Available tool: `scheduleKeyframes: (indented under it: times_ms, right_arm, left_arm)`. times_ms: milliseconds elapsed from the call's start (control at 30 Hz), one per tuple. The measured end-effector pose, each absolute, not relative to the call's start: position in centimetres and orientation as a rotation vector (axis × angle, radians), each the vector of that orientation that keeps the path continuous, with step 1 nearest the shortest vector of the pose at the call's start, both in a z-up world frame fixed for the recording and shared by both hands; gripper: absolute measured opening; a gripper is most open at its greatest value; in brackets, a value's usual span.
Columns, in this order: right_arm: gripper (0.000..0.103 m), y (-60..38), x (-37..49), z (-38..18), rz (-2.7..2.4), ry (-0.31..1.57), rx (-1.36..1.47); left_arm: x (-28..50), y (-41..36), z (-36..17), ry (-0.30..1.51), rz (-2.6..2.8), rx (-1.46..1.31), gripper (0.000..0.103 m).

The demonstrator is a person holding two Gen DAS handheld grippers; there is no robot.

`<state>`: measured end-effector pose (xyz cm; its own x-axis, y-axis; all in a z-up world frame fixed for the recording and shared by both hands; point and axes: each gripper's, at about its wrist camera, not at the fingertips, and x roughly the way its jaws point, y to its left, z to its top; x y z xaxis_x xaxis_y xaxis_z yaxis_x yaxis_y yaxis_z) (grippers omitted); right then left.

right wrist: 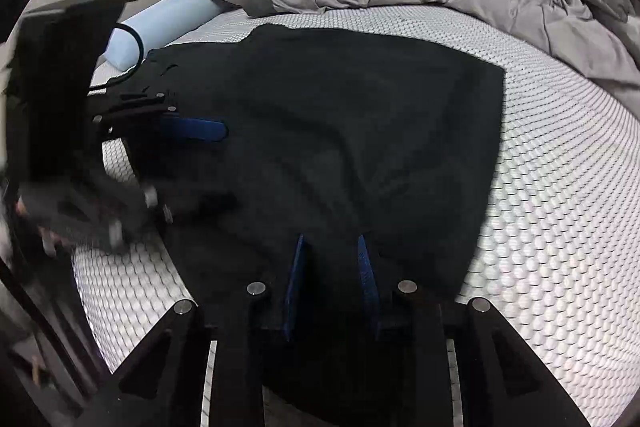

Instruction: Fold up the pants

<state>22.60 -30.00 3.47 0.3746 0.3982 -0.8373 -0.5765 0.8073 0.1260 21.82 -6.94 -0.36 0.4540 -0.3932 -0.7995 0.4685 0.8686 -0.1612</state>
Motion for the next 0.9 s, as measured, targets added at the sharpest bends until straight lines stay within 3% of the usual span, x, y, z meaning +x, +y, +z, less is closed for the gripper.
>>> scheduleKeyframes:
  times_ms: [167,333,500,600,900]
  right_arm:
    - [0.028,-33.3,23.1,4.5,0.584,1.043,-0.163]
    - [0.034,-32.4,22.6,7.5,0.589,0.902,-0.066]
    - [0.034,-29.3,25.8,5.1,0.586,0.968,-0.073]
    - [0.033,-27.9,26.7,3.0,0.592,1.01,-0.187]
    - [0.034,-29.9,25.0,6.1,0.571,0.935,-0.148]
  left_arm:
    - [20.7,-5.3,0.4,0.965,-0.493,0.108,0.054]
    - [22.1,-4.1,3.7,0.906,-0.507,-0.057,0.055]
    - [26.0,-5.3,1.1,1.008,-0.479,-0.019,0.054]
    - [26.7,-4.3,0.1,1.012,-0.469,-0.014,0.046]
    - [25.3,-3.4,2.1,0.937,-0.426,-0.047,0.046]
